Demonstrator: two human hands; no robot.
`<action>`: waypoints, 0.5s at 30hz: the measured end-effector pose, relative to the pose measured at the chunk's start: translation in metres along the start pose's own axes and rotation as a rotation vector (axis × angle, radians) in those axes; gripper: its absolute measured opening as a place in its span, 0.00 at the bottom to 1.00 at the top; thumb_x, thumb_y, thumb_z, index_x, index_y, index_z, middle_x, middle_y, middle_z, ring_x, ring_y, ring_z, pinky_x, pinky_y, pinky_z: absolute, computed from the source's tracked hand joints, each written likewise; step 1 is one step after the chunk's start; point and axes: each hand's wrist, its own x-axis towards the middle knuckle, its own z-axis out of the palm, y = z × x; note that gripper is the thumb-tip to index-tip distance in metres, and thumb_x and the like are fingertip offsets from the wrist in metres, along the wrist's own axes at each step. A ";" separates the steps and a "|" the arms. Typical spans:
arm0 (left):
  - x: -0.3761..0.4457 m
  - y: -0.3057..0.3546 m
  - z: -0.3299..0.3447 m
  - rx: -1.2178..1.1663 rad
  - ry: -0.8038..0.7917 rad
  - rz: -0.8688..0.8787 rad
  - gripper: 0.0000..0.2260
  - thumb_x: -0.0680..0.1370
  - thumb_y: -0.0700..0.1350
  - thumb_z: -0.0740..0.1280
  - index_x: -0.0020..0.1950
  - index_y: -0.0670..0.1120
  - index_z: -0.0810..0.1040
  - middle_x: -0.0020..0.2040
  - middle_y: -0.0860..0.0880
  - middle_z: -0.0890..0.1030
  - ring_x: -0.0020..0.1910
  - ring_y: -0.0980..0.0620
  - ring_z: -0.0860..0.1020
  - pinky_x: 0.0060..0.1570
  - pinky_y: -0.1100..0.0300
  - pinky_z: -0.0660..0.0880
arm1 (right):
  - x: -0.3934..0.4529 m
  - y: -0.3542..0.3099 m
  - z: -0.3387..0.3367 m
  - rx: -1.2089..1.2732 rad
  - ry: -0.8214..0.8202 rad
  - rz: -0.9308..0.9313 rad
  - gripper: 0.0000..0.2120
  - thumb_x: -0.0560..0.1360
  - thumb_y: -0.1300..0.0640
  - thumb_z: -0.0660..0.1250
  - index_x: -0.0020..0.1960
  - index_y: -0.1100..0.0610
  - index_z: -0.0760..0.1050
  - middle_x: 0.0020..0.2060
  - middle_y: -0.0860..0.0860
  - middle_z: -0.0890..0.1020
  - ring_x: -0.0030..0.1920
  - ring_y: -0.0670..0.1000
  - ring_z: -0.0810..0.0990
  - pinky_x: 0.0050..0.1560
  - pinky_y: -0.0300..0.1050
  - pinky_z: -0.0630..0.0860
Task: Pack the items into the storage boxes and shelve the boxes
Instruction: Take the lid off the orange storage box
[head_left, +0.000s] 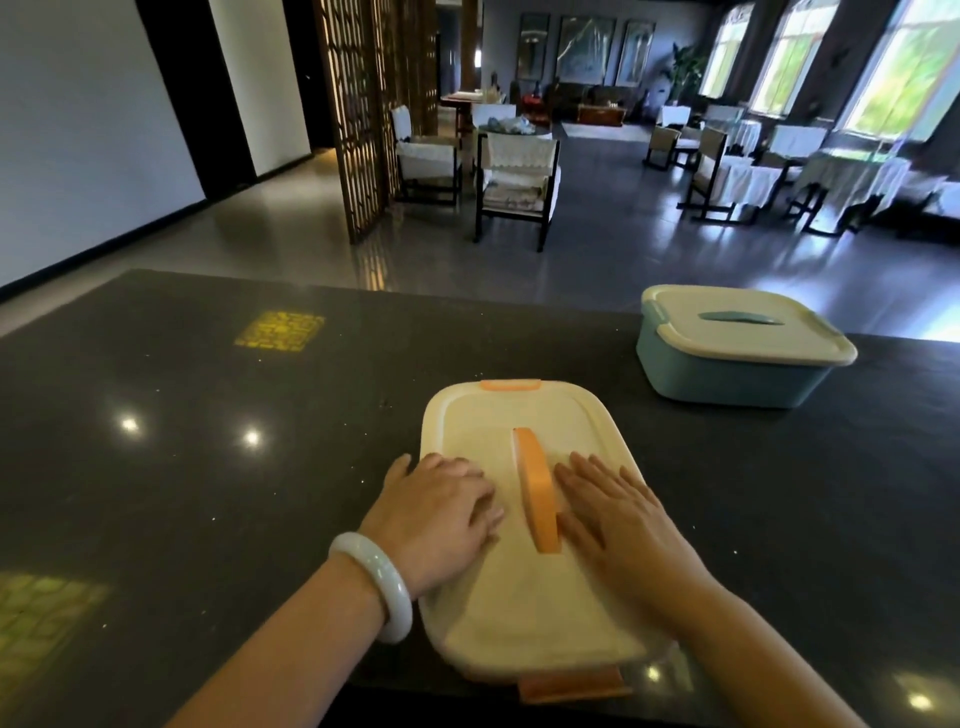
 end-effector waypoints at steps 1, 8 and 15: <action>0.005 0.000 -0.003 0.000 0.059 -0.010 0.18 0.79 0.61 0.55 0.66 0.58 0.71 0.67 0.57 0.70 0.69 0.53 0.66 0.71 0.45 0.56 | -0.008 -0.003 0.001 -0.025 -0.005 0.003 0.29 0.77 0.35 0.44 0.76 0.42 0.44 0.75 0.40 0.45 0.72 0.38 0.39 0.72 0.43 0.35; 0.057 -0.012 0.008 -0.054 -0.119 -0.233 0.30 0.79 0.65 0.47 0.78 0.57 0.40 0.78 0.53 0.35 0.77 0.43 0.37 0.73 0.37 0.47 | -0.009 -0.010 -0.018 0.001 -0.036 0.031 0.25 0.77 0.35 0.53 0.72 0.38 0.60 0.73 0.36 0.59 0.74 0.42 0.54 0.74 0.49 0.47; 0.059 -0.017 0.018 -0.109 -0.092 -0.205 0.32 0.78 0.67 0.45 0.77 0.58 0.38 0.78 0.53 0.36 0.76 0.42 0.37 0.73 0.40 0.53 | 0.094 0.008 -0.030 0.238 0.083 0.096 0.30 0.74 0.42 0.66 0.73 0.47 0.62 0.71 0.47 0.66 0.73 0.50 0.60 0.70 0.53 0.62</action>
